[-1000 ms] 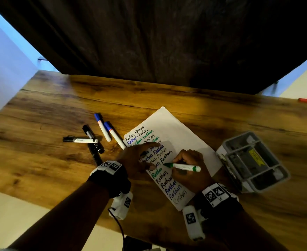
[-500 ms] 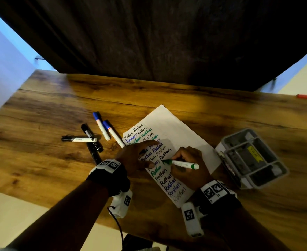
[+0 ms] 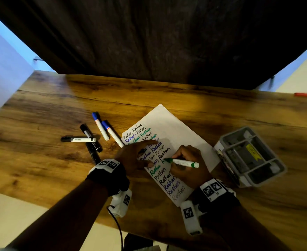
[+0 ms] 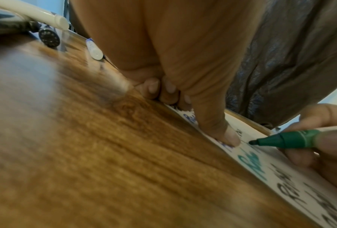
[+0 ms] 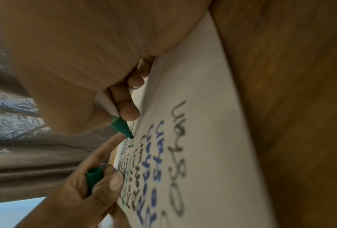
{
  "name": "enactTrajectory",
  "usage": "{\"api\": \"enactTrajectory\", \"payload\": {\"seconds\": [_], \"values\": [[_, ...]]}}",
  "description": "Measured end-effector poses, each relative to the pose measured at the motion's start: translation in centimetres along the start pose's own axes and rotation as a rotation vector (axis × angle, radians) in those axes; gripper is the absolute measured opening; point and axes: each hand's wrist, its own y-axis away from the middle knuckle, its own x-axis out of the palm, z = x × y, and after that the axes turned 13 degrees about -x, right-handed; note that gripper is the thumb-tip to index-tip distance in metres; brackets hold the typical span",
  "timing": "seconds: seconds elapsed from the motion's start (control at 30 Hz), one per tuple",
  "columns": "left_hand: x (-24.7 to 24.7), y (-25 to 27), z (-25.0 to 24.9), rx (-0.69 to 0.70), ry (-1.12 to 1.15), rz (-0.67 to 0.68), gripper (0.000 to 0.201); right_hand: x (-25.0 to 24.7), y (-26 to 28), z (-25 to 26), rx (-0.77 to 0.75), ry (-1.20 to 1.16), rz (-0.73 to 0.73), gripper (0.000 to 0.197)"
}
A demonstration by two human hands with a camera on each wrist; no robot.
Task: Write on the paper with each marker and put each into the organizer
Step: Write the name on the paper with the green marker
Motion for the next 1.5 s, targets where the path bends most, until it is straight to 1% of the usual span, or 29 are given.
{"api": "enactTrajectory", "payload": {"seconds": [0.1,0.3,0.4,0.5,0.67,0.77,0.9,1.1,1.23,1.37,1.5], "values": [[-0.10,0.13,-0.08,0.010,-0.015,0.002,0.073,0.07,0.04,-0.02,-0.014,0.007,0.000,0.019],[-0.12,0.38,-0.30,0.022,-0.013,-0.007,0.072,-0.10,-0.03,0.15,0.003,0.007,-0.008,0.021],[-0.12,0.40,-0.35,0.018,0.018,0.003,0.072,-0.13,0.00,0.22,0.028,-0.004,-0.031,0.022],[-0.13,0.39,-0.34,0.020,0.024,0.012,0.072,-0.17,0.04,0.28,0.026,0.002,-0.022,0.022],[-0.03,0.42,-0.29,0.028,0.018,0.000,0.071,-0.15,0.16,0.35,0.019,-0.004,-0.055,0.022],[-0.07,0.42,-0.23,0.022,0.022,0.003,0.071,0.11,0.16,0.12,0.064,0.021,-0.055,0.021],[-0.11,0.37,-0.26,0.017,0.016,-0.006,0.071,0.18,0.23,0.10,0.055,0.032,-0.054,0.022],[-0.04,0.32,-0.20,0.010,0.033,-0.005,0.070,0.23,0.36,-0.10,0.074,0.026,-0.084,0.022],[-0.13,0.31,-0.11,0.023,0.013,-0.010,0.070,0.53,0.47,-0.06,0.086,0.029,-0.155,0.019],[-0.13,0.48,-0.24,0.017,0.044,-0.002,0.070,0.35,0.51,-0.22,0.113,0.037,-0.118,0.021],[-0.16,0.56,-0.45,0.011,0.030,-0.002,0.071,0.60,0.63,-0.43,0.088,0.049,-0.132,0.021]]}}
